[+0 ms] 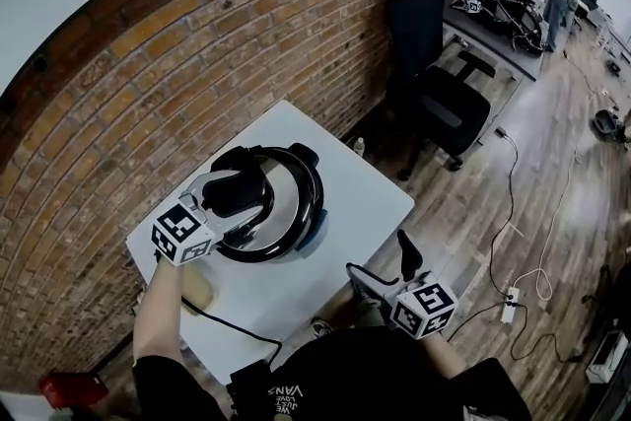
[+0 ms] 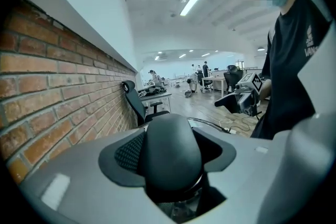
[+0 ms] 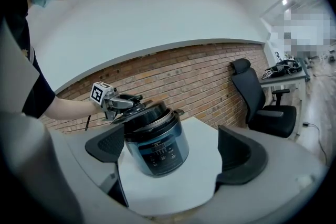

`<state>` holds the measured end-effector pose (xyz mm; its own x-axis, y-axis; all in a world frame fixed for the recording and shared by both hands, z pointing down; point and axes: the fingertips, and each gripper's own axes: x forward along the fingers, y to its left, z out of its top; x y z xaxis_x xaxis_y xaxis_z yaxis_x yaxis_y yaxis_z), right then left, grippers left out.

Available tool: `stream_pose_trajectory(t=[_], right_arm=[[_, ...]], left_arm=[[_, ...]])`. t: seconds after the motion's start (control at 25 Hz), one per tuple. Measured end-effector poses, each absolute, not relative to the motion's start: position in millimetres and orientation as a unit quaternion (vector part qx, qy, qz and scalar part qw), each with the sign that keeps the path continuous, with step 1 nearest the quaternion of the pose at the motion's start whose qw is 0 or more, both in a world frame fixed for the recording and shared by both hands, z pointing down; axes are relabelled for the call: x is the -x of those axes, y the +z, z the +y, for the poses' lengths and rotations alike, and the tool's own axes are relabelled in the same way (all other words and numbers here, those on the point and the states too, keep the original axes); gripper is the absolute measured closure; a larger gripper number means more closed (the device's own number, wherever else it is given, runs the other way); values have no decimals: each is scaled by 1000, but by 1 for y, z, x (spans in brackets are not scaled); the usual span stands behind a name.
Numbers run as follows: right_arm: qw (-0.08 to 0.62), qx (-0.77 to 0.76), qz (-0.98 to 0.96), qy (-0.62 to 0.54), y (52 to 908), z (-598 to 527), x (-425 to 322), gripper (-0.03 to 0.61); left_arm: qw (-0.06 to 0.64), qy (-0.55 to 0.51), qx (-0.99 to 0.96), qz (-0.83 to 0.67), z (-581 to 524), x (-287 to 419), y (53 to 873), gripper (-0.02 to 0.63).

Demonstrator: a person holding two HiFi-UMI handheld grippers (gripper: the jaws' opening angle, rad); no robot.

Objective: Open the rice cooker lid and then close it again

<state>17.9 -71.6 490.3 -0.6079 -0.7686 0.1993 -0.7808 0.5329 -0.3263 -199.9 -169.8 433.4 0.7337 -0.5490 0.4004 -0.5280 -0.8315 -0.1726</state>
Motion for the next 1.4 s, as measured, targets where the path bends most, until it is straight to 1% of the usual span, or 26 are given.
stream_pose_trajectory(t=[0.32, 0.8, 1.12, 1.4], right_arm=[[23, -430, -881, 195, 490, -95, -22, 21], [33, -450, -868, 206, 497, -109, -41, 21], [42, -461, -862, 209, 504, -116, -45, 21], [46, -451, -866, 210, 502, -122, -33, 21]], left_arm=[[31, -243, 934, 259, -186, 190, 440, 334], [35, -254, 947, 195, -196, 181, 455, 334], [36, -239, 956, 169, -196, 181, 456, 333], [37, -236, 957, 167, -196, 180, 454, 332]])
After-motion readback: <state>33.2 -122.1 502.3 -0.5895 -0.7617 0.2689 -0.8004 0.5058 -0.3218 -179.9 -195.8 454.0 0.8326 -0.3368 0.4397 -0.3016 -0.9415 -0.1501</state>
